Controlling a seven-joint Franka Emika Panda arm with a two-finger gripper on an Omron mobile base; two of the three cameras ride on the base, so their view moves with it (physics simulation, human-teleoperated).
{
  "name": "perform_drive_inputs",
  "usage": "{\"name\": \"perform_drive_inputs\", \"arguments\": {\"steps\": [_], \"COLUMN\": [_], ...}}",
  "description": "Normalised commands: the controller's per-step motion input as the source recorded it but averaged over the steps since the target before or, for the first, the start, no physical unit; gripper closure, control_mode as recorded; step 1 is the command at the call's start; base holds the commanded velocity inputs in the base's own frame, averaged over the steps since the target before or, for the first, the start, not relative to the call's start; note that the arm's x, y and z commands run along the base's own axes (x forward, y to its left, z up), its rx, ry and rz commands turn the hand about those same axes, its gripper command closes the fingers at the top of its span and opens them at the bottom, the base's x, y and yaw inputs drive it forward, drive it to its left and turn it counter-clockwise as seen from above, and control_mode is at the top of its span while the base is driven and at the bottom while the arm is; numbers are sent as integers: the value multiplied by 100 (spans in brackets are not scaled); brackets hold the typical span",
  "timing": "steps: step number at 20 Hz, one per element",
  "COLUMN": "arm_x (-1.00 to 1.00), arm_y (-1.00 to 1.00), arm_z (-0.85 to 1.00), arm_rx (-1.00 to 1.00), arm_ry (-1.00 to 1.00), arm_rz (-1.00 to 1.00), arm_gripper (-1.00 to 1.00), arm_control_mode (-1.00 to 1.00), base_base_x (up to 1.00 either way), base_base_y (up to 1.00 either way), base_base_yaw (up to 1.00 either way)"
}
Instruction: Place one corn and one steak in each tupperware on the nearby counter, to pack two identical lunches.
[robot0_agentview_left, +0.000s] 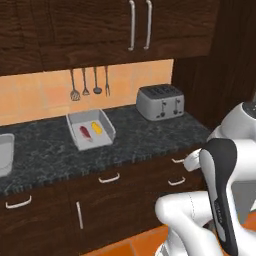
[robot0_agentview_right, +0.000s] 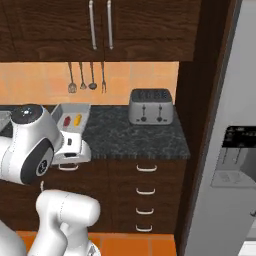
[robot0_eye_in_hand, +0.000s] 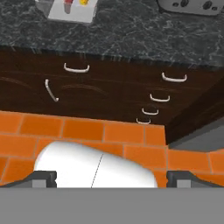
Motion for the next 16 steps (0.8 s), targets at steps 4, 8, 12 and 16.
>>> {"name": "perform_drive_inputs", "arguments": {"steps": [4,8,12,16], "arm_x": [0,0,0,0], "arm_y": [0,0,0,0], "arm_z": [0,0,0,0], "arm_rx": [0,0,0,0], "arm_ry": [0,0,0,0], "arm_rz": [0,0,0,0], "arm_gripper": [-100,-100,-100,-100], "arm_control_mode": [100,100,100,100], "base_base_x": [-50,18,46,60], "base_base_y": [-100,-100,-100,-100], "base_base_yaw": [-38,-32,-8,0]}}
